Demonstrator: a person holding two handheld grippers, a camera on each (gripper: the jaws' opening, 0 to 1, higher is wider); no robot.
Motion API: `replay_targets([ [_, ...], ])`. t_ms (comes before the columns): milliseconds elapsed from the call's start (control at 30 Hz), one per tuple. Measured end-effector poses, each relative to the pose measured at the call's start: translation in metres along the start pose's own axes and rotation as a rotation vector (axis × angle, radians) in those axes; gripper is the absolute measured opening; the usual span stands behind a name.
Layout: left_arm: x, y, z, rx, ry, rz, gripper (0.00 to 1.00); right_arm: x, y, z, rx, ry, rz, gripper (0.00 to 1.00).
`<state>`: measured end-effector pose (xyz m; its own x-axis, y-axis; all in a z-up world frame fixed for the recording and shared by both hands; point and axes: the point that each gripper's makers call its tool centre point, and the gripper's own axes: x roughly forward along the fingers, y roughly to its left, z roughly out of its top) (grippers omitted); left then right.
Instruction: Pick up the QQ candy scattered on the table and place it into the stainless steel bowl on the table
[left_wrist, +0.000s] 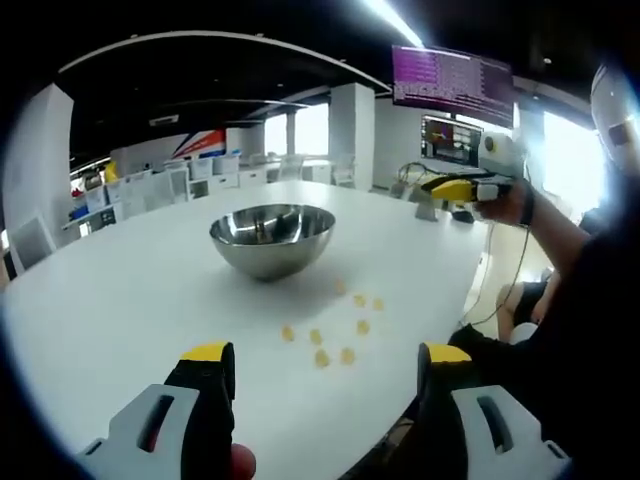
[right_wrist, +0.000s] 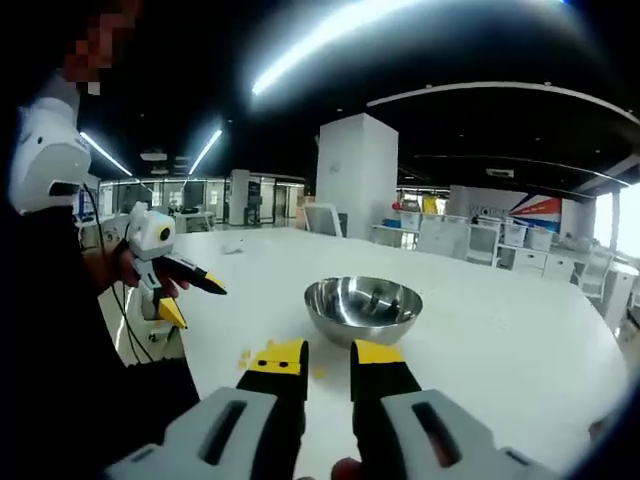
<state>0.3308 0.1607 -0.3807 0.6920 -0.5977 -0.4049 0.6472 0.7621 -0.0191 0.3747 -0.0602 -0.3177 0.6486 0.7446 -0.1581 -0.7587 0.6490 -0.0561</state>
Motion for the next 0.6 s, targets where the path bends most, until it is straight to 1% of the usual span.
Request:
replay_targets([
  [133, 0.002, -0.002, -0.002, -0.002, 0.008, -0.003, 0.75, -0.002, -0.003, -0.009, 0.023, 0.013, -0.015, 0.17],
  [267, 0.003, -0.002, 0.0, 0.0, 0.005, -0.004, 0.75, -0.002, -0.004, -0.01, 0.023, 0.018, -0.017, 0.17],
  [333, 0.003, -0.002, 0.001, -0.001, 0.002, -0.004, 0.75, 0.001, 0.0, -0.009, 0.026, 0.019, -0.003, 0.17],
  [400, 0.002, -0.001, 0.002, 0.0, 0.003, -0.001, 0.75, 0.004, 0.003, -0.01, 0.019, 0.022, 0.005, 0.17],
  [600, 0.003, 0.002, 0.0, -0.006, 0.005, 0.001, 0.75, 0.028, 0.008, -0.028, -0.023, 0.085, 0.015, 0.17],
])
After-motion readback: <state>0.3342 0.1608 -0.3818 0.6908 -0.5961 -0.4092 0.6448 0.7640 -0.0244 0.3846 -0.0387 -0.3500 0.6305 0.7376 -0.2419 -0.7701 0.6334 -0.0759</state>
